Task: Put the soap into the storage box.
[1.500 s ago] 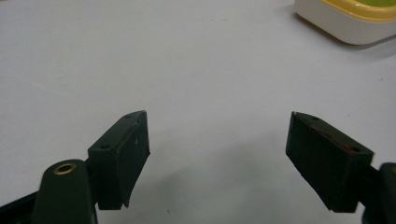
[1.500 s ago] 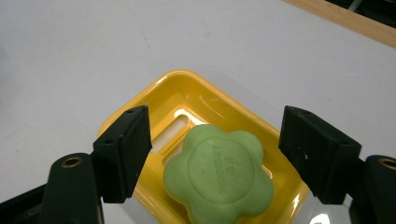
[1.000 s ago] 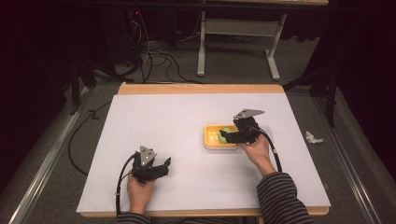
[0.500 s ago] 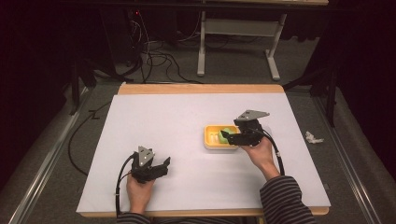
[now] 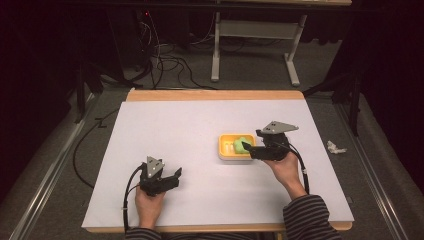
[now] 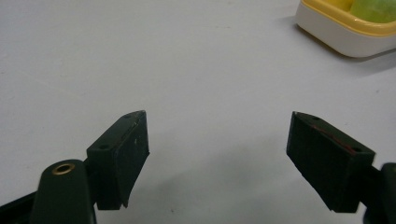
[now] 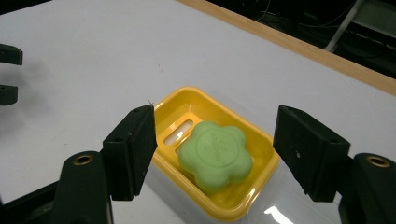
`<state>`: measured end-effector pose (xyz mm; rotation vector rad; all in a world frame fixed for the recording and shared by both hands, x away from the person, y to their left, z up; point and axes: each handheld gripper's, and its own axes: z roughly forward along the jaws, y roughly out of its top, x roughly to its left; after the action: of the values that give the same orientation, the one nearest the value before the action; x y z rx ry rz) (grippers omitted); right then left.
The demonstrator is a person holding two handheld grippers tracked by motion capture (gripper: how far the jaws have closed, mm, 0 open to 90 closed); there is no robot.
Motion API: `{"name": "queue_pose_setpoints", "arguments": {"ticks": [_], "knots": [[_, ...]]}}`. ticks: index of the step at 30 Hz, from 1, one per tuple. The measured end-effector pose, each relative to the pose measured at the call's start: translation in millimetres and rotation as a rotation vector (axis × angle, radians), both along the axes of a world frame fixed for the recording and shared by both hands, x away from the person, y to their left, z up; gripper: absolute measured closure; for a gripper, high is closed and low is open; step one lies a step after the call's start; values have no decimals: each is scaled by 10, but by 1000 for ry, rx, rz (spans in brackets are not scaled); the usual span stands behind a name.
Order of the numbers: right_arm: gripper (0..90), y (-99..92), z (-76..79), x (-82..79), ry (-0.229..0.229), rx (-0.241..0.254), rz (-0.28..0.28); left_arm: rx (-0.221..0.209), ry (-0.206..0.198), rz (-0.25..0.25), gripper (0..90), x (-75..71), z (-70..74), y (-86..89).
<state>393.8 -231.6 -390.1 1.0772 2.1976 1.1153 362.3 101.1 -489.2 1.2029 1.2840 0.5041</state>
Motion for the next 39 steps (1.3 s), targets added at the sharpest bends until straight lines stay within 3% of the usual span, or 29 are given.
{"name": "queue_pose_setpoints", "arguments": {"ticks": [5,18,39], "knots": [[305,-13,10,-52,-1,-6,-6,-25,-2,12,213,4,10,24],[307,-127,84,-185,-34,20,-11,-27,-6,2,214,-4,11,20],[307,-331,51,-402,-62,70,-36,-28,-8,5,211,-6,13,22]]}}
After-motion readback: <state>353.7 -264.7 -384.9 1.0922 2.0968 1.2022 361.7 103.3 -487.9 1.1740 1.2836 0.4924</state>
